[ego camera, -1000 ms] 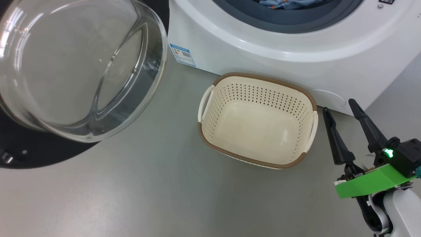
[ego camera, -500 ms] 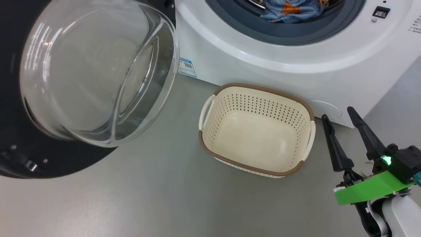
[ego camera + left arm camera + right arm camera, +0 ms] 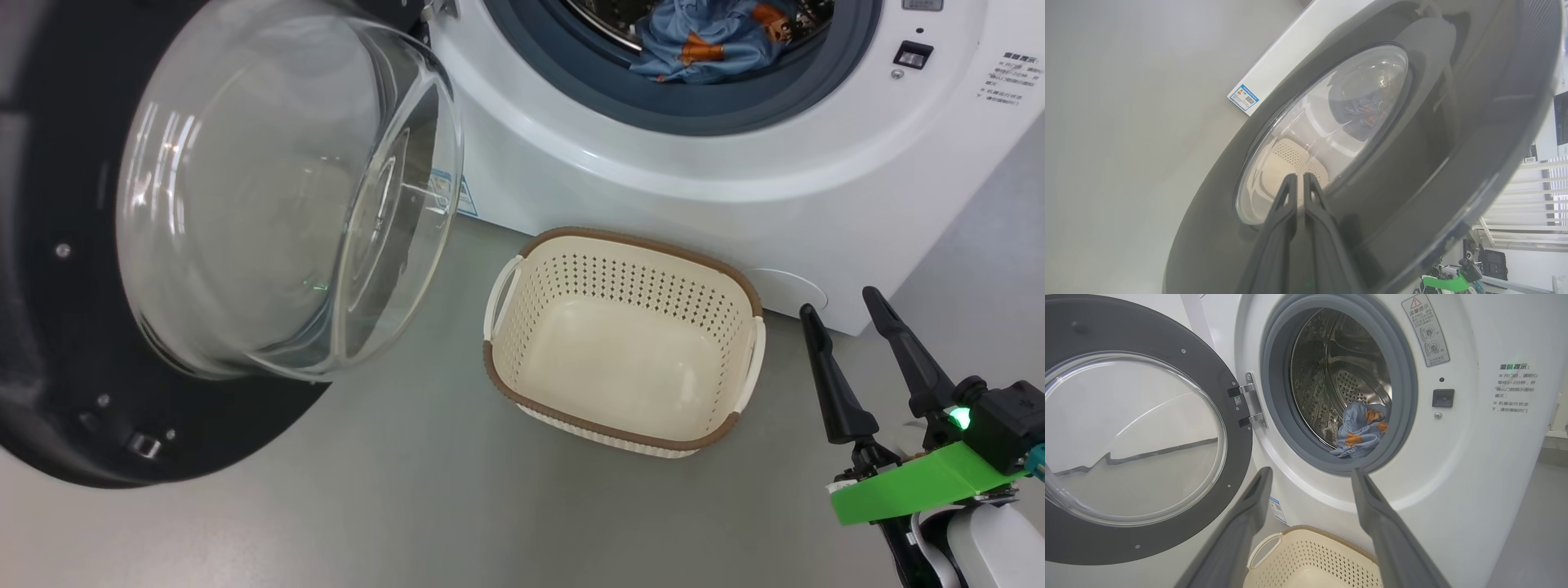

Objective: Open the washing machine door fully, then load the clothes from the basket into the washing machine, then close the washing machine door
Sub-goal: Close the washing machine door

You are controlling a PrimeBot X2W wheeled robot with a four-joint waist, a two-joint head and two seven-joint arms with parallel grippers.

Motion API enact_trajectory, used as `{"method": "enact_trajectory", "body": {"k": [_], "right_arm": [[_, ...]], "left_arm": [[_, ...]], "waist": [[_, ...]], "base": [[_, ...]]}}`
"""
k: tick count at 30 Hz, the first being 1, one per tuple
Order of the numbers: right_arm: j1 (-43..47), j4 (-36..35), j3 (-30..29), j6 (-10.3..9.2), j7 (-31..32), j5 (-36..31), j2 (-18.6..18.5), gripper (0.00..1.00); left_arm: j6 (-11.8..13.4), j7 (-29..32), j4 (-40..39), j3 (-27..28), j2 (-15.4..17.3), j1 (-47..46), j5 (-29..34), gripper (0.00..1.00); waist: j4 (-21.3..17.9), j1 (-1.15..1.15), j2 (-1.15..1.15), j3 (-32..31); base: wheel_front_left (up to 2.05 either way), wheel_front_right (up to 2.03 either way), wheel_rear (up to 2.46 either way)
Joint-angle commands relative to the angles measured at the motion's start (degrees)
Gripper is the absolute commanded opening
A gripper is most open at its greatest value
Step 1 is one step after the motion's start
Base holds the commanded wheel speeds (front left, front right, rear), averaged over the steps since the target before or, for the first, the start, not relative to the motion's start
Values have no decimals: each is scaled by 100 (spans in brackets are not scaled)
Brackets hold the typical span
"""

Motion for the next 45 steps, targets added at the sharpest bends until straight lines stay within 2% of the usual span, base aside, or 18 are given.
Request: {"method": "enact_trajectory", "body": {"k": [1, 11, 22, 30, 36, 45], "right_arm": [[32, -152, 79, 25, -46, 23, -54, 100], [89, -144, 68, 25, -46, 17, 15, 100], [196, -148, -30, 25, -46, 21, 150, 100], [290, -166, -128, 25, -46, 25, 289, 100], [384, -161, -145, 25, -46, 31, 358, 100], [493, -179, -175, 25, -46, 26, 415, 100]], "left_arm": [[-23, 106, -271, 224, 343, 35, -91, 0], [59, 317, -1096, 315, 252, 422, -375, 0], [231, 500, -1851, 262, 155, 634, -513, 0], [339, 543, -2283, 96, -23, 625, -483, 0], [327, 464, -2501, -34, -186, 577, -366, 0], [289, 276, -2314, -161, -358, 461, -136, 0]], "waist": [[-9, 0, 0, -22], [-120, 0, 0, -182], [-518, 0, 0, -410], [-968, 0, 0, -556], [-1345, 0, 0, -652], [-2106, 0, 0, -800]], "base": [[0, 0, 0], [0, 0, 0], [0, 0, 0], [0, 0, 0], [0, 0, 0], [0, 0, 0]]}}
